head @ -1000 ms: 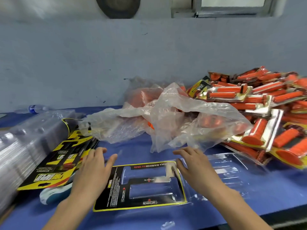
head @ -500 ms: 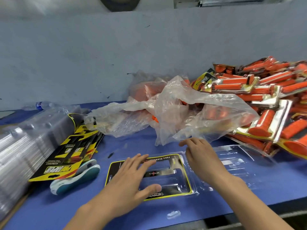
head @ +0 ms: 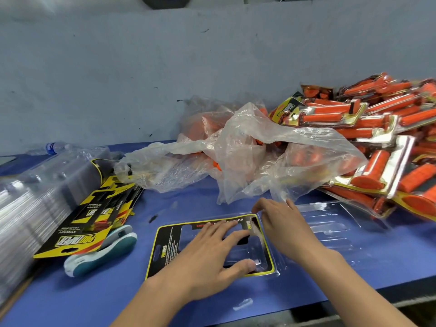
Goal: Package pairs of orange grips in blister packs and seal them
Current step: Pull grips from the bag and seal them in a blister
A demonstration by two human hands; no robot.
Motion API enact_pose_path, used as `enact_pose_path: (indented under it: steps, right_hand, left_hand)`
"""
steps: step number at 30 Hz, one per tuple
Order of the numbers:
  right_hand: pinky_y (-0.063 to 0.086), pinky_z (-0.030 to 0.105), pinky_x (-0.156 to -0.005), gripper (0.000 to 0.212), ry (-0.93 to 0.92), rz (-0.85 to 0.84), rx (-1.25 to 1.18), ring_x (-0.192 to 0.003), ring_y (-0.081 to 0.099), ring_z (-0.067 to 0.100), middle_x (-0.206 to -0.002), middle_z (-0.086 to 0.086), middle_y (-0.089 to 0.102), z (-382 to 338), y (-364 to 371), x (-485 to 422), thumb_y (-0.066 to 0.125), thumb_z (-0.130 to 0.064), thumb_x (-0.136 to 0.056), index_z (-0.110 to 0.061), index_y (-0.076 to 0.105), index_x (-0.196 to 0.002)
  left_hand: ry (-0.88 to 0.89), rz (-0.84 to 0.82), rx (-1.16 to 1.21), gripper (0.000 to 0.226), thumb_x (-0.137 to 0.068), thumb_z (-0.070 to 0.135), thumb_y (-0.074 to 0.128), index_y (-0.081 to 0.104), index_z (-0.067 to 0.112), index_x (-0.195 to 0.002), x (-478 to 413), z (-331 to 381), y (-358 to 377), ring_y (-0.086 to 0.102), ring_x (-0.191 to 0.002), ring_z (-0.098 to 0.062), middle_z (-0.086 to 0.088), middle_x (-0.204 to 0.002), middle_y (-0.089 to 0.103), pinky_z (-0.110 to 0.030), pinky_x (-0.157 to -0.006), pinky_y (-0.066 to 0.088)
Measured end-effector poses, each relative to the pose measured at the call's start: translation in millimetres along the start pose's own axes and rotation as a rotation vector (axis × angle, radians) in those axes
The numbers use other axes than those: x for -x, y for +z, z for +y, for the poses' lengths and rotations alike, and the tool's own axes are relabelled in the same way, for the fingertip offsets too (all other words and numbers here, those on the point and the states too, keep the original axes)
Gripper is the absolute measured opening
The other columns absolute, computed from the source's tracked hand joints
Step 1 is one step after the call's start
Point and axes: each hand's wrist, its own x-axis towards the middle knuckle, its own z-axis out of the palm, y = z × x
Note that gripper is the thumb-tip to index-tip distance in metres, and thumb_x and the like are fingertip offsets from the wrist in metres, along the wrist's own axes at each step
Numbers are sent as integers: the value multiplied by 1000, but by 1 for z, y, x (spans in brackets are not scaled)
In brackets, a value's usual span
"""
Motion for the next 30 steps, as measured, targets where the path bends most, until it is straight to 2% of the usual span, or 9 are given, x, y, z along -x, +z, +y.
enact_pose_path:
  steps: [5,6,9,12,14,17,21,25,30]
  right_hand:
    - [15,39,-116,19,2,-7,9,-104,55,12,-103,-12,59,-3,-2,1,33,-18,-100,-33,45,-99]
    - [15,39,-116,19,4,-8,7,-102,55,13,-100,-13,57,-3,-2,1,33,-19,-100,-34,44,-98]
    - [18,39,-116,17,5,-7,-2,-91,55,13,-91,-15,53,-2,-1,1,33,-20,-100,-31,46,-102]
    - [20,39,-115,20,2,-11,-4,-94,57,13,-94,-14,56,-1,-1,2,32,-19,-101,-31,47,-106]
    - [19,39,-115,22,3,-15,-9,-100,58,12,-102,-13,60,0,-1,3,31,-19,-101,-31,48,-106]
    - [20,38,-115,22,-3,-7,-6,-102,57,12,-106,-13,61,0,0,3,31,-20,-101,-32,49,-104]
    - [19,38,-115,21,3,-1,-23,-104,57,11,-107,-14,60,0,1,2,33,-22,-101,-34,51,-102]
    - [19,38,-115,21,-1,-1,-21,-103,57,10,-108,-16,60,0,3,2,34,-23,-101,-35,50,-100]
    - [19,38,-115,22,-4,-3,-18,-103,58,9,-108,-16,60,0,4,1,33,-23,-101,-34,52,-101]
  left_hand:
    - [-31,39,53,66,-87,80,16,10,52,-146,0,2,-5,-4,-145,6,21,-160,3,-17,-116,-10]
    - [-57,61,83,66,-88,79,15,13,51,-147,0,-1,-9,-3,-145,7,20,-160,5,-18,-117,-8]
    - [-211,228,147,53,-96,61,30,39,38,-144,9,-24,-30,27,-141,-7,13,-151,32,-29,-117,24]
    - [-446,337,130,32,-103,35,42,55,23,-130,28,-60,-49,47,-124,-16,4,-129,54,-33,-104,38]
    - [-570,246,111,29,-104,28,44,56,20,-129,41,-78,-53,53,-117,-18,-2,-125,58,-34,-99,42]
    - [-629,96,68,29,-104,31,43,53,26,-131,54,-85,-48,56,-112,-18,-1,-125,52,-32,-94,43]
    - [-597,103,48,28,-104,36,41,50,35,-130,61,-84,-45,56,-111,-16,3,-117,50,-29,-87,41]
    - [-563,66,30,30,-103,42,40,47,39,-131,65,-85,-41,53,-97,-9,9,-111,53,-27,-83,42]
    - [-548,24,-40,34,-104,45,33,42,41,-137,66,-83,-37,55,-112,-13,6,-115,58,-33,-92,45]
